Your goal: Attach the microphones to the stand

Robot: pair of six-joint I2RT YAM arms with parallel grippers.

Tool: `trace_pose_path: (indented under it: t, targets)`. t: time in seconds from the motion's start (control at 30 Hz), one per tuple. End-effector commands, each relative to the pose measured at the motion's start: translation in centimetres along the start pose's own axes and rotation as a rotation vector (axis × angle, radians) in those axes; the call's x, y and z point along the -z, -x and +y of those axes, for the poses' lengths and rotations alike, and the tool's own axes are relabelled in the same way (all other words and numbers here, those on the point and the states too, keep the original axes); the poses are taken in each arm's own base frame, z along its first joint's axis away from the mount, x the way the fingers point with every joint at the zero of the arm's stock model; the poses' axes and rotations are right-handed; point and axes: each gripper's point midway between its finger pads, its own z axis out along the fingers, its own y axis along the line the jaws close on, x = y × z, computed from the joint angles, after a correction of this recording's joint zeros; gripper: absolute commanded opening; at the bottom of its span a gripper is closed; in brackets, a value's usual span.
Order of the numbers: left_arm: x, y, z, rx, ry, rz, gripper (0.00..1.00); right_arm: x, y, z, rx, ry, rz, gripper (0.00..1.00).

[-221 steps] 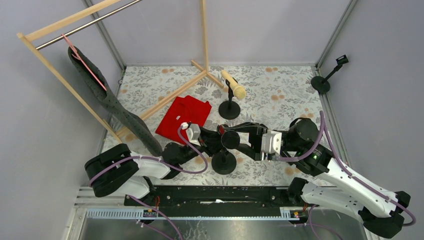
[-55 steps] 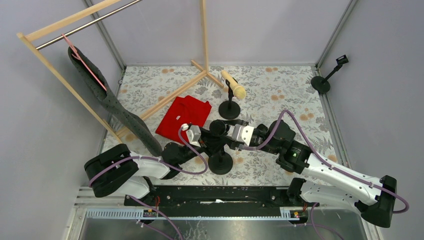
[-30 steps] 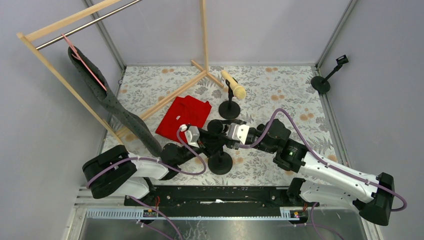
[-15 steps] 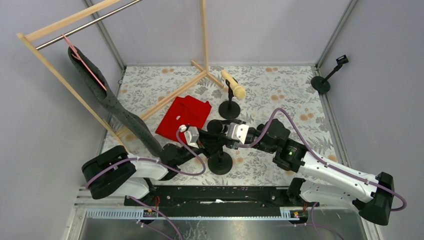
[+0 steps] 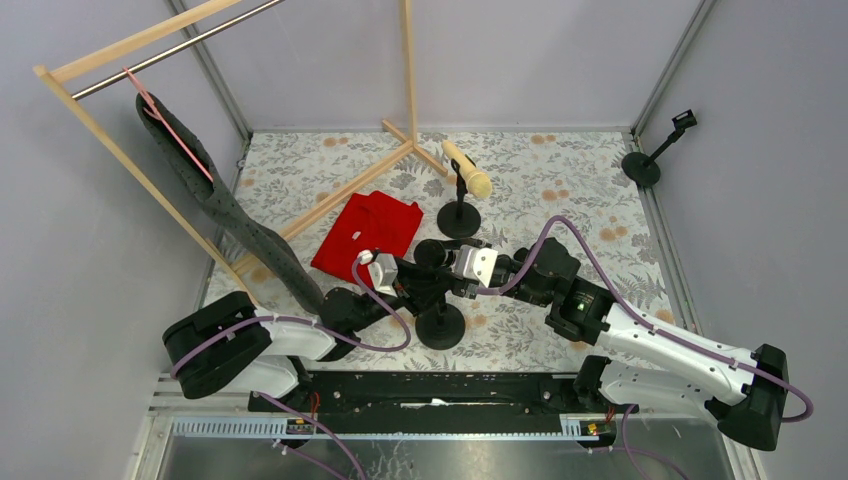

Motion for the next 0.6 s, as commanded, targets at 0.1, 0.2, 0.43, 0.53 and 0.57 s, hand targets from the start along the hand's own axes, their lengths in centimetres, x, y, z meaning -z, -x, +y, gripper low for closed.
trace_pose_path:
  t: [0.1,0.2,0.43,0.53,0.57]
  targets:
    - [0.0,3.6,-4.6,0.004,-0.199,-0.118,0.00,9.5,-20.2,11.3,-0.202,0.310,0.817,0.00]
    - [0.0,3.6,-4.5,0.004,-0.193,-0.120,0.00,8.5,-18.8,10.2,-0.191,0.276,0.756,0.02]
    - [-0.3,3.5,-4.0,0.008,-0.169,-0.120,0.00,5.5,-12.1,8.0,-0.198,0.250,0.499,0.33]
    - [-0.4,3.5,-4.1,0.009,-0.175,-0.120,0.00,4.9,-9.3,7.3,-0.189,0.251,0.392,0.37]
    - [-0.4,3.6,-4.2,0.009,-0.177,-0.121,0.00,4.7,-8.4,7.1,-0.188,0.254,0.360,0.38]
